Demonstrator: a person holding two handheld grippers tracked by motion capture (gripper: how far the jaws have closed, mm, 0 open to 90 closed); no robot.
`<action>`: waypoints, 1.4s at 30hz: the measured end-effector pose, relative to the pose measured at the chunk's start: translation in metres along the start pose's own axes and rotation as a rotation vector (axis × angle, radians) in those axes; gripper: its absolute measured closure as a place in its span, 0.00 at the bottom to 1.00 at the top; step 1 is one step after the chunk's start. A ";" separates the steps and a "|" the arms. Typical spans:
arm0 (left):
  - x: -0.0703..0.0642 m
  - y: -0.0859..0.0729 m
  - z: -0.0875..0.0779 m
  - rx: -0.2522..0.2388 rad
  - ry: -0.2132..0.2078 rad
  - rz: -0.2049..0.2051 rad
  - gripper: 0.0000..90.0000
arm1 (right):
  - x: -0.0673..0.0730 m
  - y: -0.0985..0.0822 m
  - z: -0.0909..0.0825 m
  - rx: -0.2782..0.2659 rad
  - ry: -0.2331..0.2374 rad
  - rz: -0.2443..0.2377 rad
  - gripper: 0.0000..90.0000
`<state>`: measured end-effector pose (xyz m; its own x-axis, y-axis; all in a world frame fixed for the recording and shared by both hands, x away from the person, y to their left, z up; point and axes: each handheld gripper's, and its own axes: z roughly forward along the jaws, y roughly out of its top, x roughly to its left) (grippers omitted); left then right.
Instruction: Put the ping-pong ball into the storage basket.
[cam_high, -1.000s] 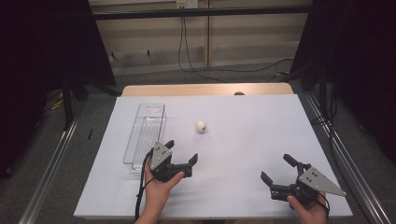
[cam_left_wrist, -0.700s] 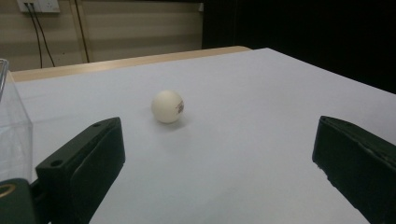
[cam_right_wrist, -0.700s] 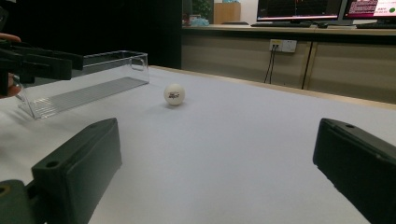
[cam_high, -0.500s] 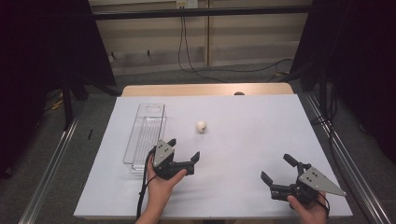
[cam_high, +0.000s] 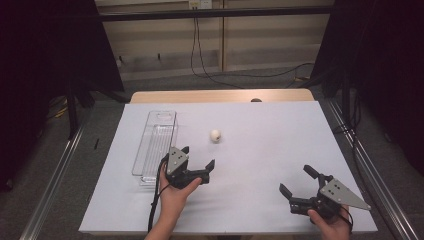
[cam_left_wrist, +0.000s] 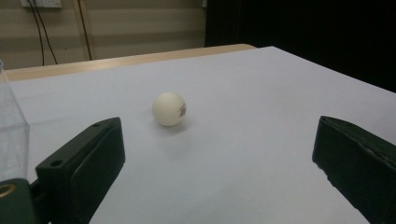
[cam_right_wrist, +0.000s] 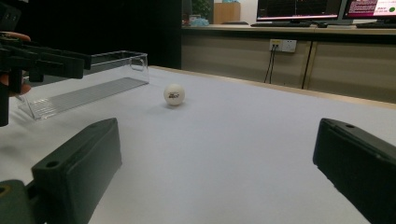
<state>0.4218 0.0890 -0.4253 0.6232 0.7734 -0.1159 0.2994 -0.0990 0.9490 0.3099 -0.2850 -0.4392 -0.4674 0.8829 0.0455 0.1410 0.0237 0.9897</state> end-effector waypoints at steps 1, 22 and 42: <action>0.001 0.001 0.000 0.011 0.002 0.020 0.03 | 0.000 0.000 0.000 -0.002 -0.001 -0.001 0.01; 0.004 0.001 0.012 0.024 0.026 0.007 0.03 | -0.001 0.000 0.000 -0.001 0.005 -0.007 0.01; 0.006 0.004 0.020 0.037 0.030 0.008 0.03 | 0.000 0.000 0.000 -0.001 0.005 0.004 0.01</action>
<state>0.4412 0.0800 -0.4282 0.6037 0.7911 -0.0987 0.3215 -0.1282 0.9382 0.3100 -0.2851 -0.4390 -0.4713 0.8805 0.0502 0.1423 0.0197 0.9896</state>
